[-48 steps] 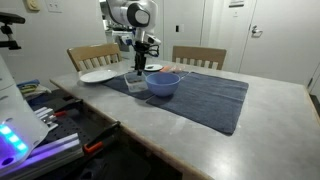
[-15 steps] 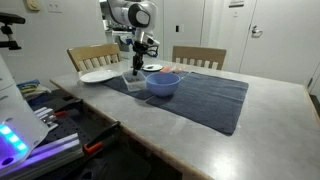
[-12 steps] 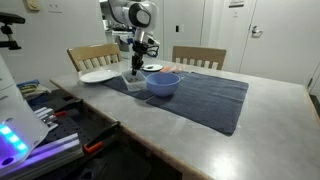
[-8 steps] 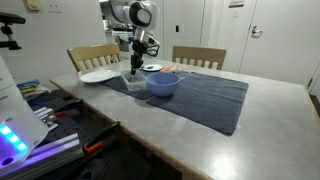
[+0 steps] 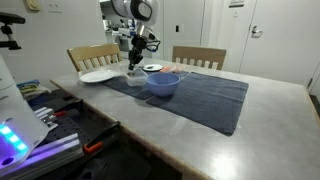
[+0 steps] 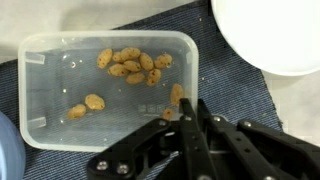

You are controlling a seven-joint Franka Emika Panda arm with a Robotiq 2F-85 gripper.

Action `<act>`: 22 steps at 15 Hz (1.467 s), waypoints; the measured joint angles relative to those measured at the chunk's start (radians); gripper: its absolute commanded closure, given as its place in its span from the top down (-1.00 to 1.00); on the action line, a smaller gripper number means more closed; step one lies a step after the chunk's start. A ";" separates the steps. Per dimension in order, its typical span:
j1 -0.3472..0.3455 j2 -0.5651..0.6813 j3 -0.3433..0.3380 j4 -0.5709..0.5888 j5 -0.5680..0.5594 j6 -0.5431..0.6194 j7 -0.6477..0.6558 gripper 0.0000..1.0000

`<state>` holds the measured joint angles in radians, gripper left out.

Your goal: Pour the things in the lunchbox into the bowl

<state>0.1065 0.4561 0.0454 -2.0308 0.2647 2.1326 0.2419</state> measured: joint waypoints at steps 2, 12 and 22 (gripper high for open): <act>0.000 -0.019 0.000 0.003 0.000 -0.036 -0.021 -0.96; -0.041 -0.156 0.000 0.003 0.019 -0.309 -0.071 -0.96; -0.058 -0.182 -0.002 -0.002 0.033 -0.331 -0.129 -0.96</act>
<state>0.0486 0.2737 0.0430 -2.0327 0.2976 1.8014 0.1131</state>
